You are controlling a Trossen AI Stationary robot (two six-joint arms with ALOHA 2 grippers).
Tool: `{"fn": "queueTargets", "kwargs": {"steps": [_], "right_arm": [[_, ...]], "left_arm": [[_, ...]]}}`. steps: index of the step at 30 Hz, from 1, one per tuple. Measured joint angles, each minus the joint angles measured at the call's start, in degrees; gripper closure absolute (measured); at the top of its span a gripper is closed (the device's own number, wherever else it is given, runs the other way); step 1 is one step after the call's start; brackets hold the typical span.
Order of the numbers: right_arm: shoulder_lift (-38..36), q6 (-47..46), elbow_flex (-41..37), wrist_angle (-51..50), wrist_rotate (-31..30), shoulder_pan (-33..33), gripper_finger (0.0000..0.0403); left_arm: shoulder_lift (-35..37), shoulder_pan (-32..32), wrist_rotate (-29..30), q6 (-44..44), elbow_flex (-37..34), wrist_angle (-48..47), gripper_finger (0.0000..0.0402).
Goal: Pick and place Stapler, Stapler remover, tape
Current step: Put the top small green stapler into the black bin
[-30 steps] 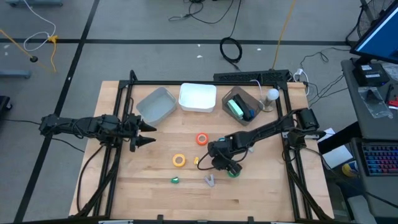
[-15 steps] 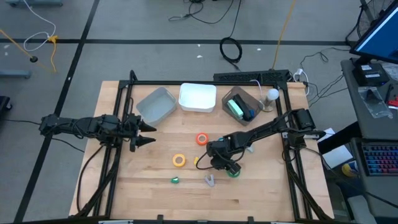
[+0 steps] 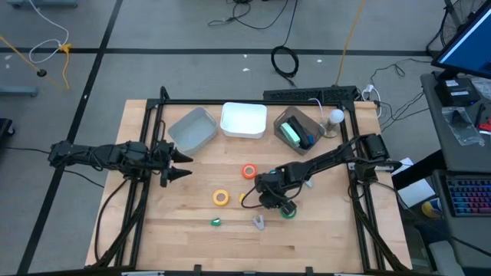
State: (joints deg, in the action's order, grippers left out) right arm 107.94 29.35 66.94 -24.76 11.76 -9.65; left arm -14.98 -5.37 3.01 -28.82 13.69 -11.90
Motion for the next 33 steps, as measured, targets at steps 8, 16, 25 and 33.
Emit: {"fn": "queueTargets", "kwargs": {"steps": [8, 16, 25, 33], "right_arm": [[-1.38, -3.22, -0.18, 0.14, -0.80, 1.82, 0.0309], [-2.25, -6.75, 3.13, -1.00, -3.21, 4.38, 0.0335], [-11.61, -10.07, 7.21, -1.31, -12.23, 9.08, 0.0328], [-22.36, -18.50, 7.25, -11.74, -24.61, 17.98, 0.0334]], "left_arm": [[0.00, 0.02, 0.02, 0.01, 0.00, -0.02, 0.0091], [0.00, 0.02, 0.02, 0.00, 0.00, -0.03, 0.0091], [0.00, 0.02, 0.00, 0.00, 0.00, -0.02, 0.0091], [0.00, 0.02, 0.00, 0.02, 0.00, -0.01, 0.0091]]}}
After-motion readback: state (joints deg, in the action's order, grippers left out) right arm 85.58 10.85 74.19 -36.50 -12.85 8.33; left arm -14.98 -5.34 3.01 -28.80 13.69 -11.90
